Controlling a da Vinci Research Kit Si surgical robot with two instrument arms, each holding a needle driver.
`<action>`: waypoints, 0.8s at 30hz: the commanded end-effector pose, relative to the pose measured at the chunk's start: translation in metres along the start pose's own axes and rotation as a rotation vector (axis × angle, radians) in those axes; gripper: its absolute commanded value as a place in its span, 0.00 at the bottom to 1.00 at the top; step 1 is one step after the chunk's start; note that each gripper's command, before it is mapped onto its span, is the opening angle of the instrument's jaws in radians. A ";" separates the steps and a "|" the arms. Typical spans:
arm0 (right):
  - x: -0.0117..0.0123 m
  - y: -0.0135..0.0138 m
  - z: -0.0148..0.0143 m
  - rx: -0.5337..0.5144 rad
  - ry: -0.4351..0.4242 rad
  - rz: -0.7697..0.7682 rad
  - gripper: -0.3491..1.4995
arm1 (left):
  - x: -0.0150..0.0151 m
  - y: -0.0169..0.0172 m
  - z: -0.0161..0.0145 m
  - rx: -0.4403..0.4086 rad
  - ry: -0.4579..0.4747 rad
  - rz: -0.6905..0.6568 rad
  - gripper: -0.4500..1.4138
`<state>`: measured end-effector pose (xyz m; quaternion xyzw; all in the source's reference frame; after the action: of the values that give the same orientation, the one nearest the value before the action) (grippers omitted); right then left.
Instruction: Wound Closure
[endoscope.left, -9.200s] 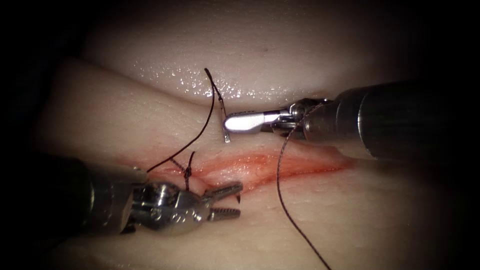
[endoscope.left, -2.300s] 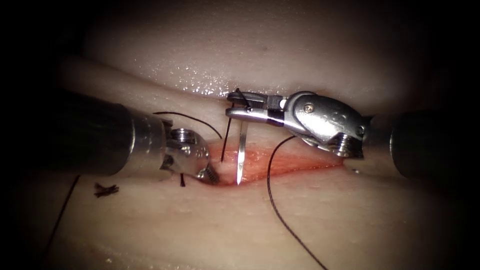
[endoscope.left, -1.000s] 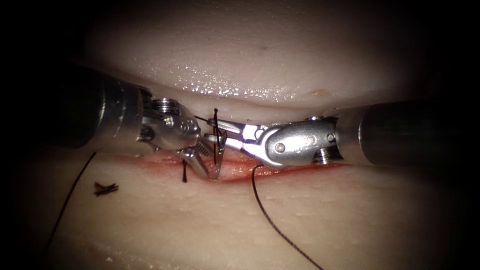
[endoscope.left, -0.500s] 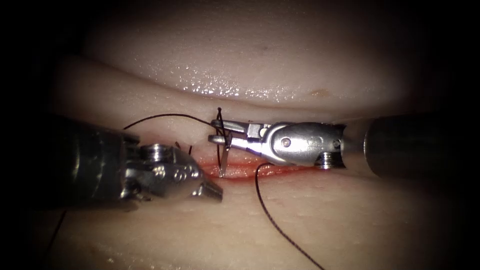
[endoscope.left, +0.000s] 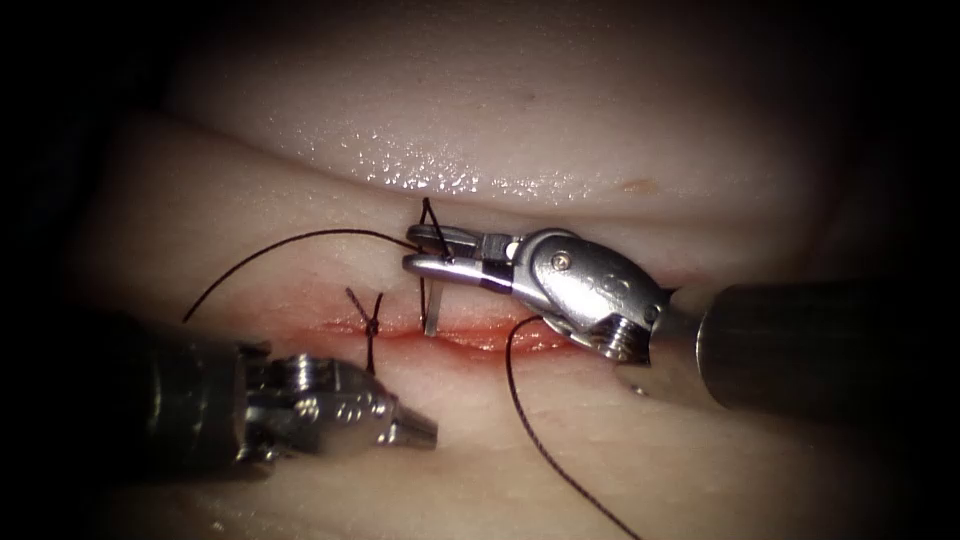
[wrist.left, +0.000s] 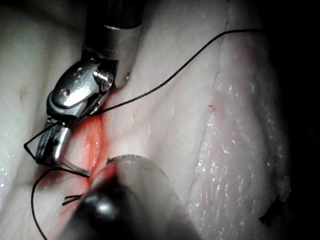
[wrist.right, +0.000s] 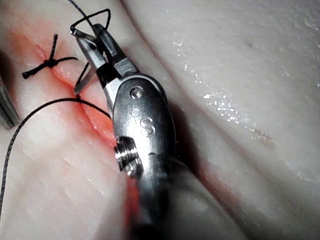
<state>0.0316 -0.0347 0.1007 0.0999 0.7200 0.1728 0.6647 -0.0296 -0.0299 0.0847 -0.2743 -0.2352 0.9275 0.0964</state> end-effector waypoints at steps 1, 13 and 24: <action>-0.0005 -0.0001 0.0007 0.006 0.002 0.000 0.00 | 0.0000 0.0002 0.0008 -0.002 0.001 0.000 0.13; -0.0009 0.0001 -0.0003 0.058 -0.056 -0.030 0.00 | 0.0002 0.0000 0.0002 0.002 0.015 -0.006 0.13; -0.0005 0.0011 -0.0001 0.026 -0.040 0.042 0.00 | 0.0013 -0.0005 0.0009 0.019 0.037 -0.021 0.10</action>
<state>0.0305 -0.0335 0.1012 0.1291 0.7046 0.1805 0.6740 -0.0306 -0.0289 0.0845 -0.2900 -0.2245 0.9232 0.1149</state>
